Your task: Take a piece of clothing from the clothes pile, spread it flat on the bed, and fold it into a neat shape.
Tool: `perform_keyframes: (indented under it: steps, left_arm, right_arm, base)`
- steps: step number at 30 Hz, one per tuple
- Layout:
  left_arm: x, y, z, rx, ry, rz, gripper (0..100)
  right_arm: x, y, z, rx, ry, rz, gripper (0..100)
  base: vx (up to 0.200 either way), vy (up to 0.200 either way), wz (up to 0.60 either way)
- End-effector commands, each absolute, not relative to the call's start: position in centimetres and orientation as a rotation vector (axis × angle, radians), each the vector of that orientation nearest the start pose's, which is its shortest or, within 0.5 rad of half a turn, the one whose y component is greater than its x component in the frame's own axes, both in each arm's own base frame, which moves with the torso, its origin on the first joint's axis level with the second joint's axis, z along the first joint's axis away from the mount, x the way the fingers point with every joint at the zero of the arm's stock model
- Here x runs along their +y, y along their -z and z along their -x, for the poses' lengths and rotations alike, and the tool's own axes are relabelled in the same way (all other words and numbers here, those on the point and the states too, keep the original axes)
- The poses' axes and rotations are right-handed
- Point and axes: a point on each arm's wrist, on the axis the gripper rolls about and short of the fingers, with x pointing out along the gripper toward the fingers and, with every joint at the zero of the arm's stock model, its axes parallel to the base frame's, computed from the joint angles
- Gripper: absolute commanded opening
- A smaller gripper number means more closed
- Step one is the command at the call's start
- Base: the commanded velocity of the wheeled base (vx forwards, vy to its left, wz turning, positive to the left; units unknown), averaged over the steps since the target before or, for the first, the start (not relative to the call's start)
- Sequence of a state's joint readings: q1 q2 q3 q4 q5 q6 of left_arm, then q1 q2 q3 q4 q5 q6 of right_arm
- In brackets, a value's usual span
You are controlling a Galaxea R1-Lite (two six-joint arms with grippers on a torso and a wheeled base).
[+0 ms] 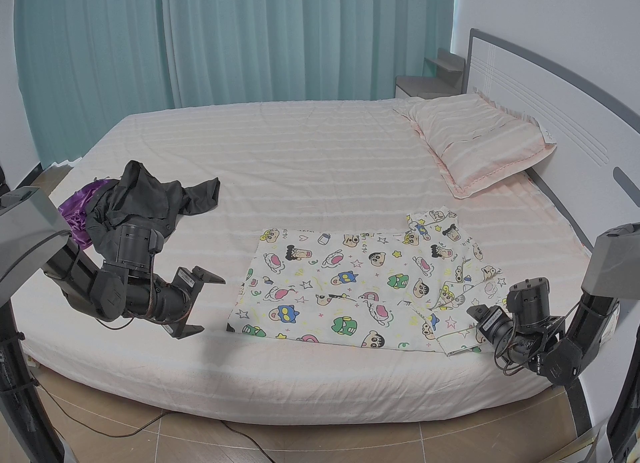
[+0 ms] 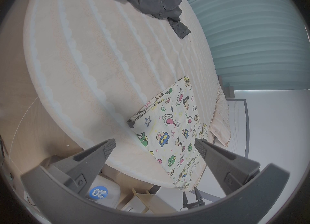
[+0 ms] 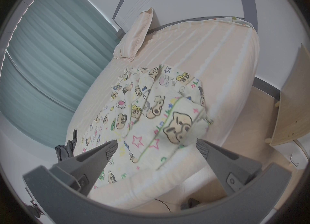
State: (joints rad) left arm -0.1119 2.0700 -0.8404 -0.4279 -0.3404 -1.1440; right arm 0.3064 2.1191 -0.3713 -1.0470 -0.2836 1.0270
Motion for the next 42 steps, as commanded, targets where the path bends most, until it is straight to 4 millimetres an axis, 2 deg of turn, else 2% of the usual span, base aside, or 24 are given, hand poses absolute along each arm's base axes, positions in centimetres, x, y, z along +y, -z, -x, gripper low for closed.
perform_keyframes:
  steps: [1, 4, 12, 16, 31, 34, 42]
  left_arm:
    - [-4.6, -5.0, -34.0, 0.967, -0.082, 1.152, 100]
    - [-4.6, -5.0, -34.0, 0.968, -0.082, 1.149, 100]
    - [-4.6, -4.9, -34.0, 0.950, -0.074, 1.155, 100]
    - [-4.6, -5.0, -33.9, 0.951, -0.073, 1.157, 100]
    - [-4.6, -4.9, -33.9, 0.953, -0.069, 1.151, 100]
    - [-4.6, -4.9, -33.9, 0.953, -0.070, 1.152, 100]
    - [-4.6, -4.9, -33.9, 0.951, -0.071, 1.153, 100]
  right_arm:
    - [7.5, -0.2, -28.8, 0.578, 0.324, -0.799, 100]
    - [7.6, 0.3, -29.5, 0.584, 0.320, -0.789, 100]
    - [7.8, -1.6, -27.7, 0.597, 0.231, -0.834, 100]
    - [8.0, -1.5, -26.5, 0.622, 0.195, -0.859, 100]
    - [8.0, -1.7, -25.7, 0.585, 0.160, -0.862, 100]
    - [8.0, -1.7, -25.7, 0.584, 0.161, -0.860, 100]
    - [8.0, -1.6, -25.6, 0.587, 0.161, -0.858, 100]
  base:
    - [0.000, 0.000, 0.00]
    - [0.000, 0.000, 0.00]
    - [0.000, 0.000, 0.00]
    - [0.000, 0.000, 0.00]
    - [0.200, -0.200, 0.00]
    - [0.200, 0.000, 0.00]
    - [0.000, 0.000, 0.00]
